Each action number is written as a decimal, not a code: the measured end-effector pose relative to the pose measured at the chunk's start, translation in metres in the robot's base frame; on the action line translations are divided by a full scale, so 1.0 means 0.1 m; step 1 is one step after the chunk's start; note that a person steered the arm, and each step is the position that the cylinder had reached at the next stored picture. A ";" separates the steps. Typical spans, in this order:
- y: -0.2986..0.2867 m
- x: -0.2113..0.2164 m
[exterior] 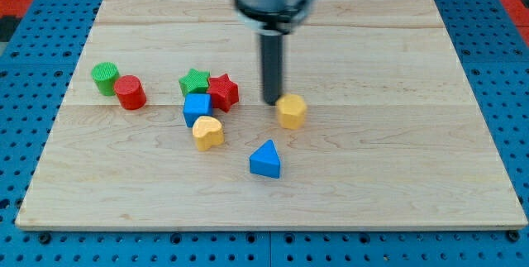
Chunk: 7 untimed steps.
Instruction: Place the yellow hexagon at the top of the blue triangle
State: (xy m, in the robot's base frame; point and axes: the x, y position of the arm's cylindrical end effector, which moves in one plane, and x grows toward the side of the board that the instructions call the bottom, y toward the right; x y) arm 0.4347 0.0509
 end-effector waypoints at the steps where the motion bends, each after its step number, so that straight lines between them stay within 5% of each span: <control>1: 0.72 0.62; 2: 0.72 1.33; 3: 0.05 1.58; 5: -0.29 0.59; 7: 0.65 0.79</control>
State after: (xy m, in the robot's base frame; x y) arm 0.5141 0.1155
